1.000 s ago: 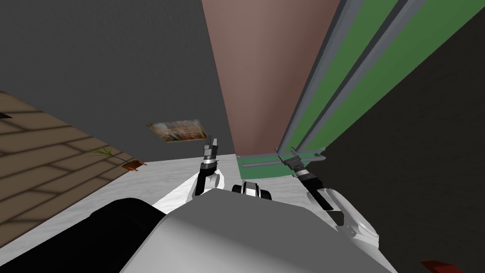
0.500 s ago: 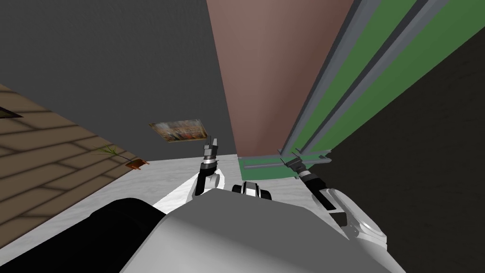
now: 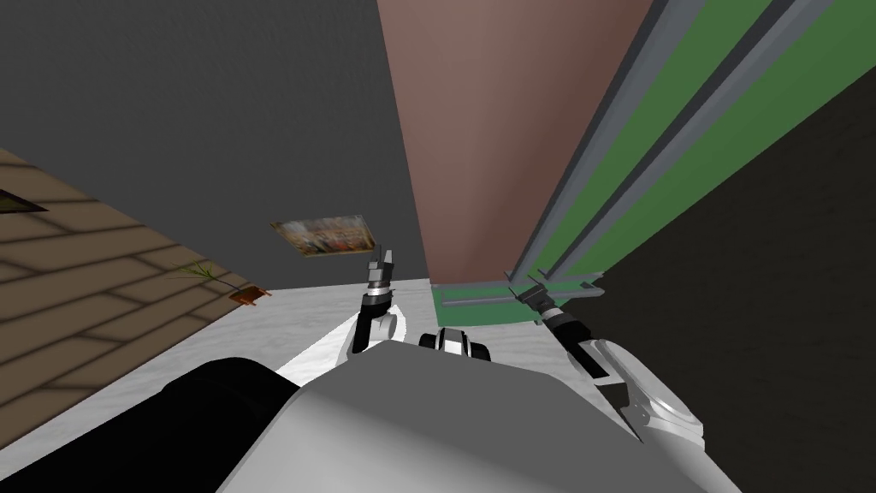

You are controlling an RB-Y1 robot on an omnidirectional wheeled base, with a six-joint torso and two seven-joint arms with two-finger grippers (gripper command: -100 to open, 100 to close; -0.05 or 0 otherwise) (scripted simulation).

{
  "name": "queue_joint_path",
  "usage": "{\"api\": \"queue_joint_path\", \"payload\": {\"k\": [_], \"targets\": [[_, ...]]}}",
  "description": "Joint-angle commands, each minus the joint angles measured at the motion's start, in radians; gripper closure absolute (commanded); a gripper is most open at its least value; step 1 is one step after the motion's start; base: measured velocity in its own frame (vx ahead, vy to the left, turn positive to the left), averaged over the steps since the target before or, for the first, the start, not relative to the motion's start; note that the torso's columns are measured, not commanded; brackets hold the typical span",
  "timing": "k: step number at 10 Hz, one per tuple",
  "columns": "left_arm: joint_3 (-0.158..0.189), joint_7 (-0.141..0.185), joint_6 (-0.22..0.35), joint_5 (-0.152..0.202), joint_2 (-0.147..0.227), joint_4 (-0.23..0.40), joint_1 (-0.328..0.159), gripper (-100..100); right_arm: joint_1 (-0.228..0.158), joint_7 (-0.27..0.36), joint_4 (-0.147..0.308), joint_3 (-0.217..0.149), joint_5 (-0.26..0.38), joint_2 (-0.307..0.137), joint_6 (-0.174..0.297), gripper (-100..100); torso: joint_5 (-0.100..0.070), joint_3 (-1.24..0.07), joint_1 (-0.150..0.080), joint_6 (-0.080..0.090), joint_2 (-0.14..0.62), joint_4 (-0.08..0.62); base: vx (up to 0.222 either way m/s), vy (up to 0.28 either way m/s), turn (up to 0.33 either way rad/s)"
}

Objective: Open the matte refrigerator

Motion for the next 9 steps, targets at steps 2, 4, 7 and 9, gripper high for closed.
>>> {"api": "queue_joint_path", "payload": {"k": [2,4,7,9], "targets": [[0.000,0.000,0.000,0.000,0.000,0.000,0.000,0,0.004,0.000,0.000,-0.023,-0.003,0.006,0.030,100,0.001,0.002,0.010,0.000,0.004,0.000,-0.106,0.171,-0.168],[0.000,0.000,0.000,0.000,0.000,0.000,0.000,0,0.008,0.001,0.001,-0.044,-0.004,0.012,0.058,100,0.001,0.001,0.006,-0.002,0.001,0.000,-0.096,0.171,-0.098],[0.000,0.000,0.000,0.000,0.000,0.000,0.000,0,0.016,0.001,0.001,-0.075,-0.007,0.022,0.101,100,0.001,-0.001,0.003,0.000,-0.001,0.000,-0.127,0.237,-0.152],[0.000,0.000,0.000,0.000,0.000,0.000,0.000,0,0.021,0.001,0.002,-0.096,-0.009,0.028,0.130,100,0.000,0.000,-0.002,0.000,0.000,0.000,-0.146,0.193,-0.139]]}}
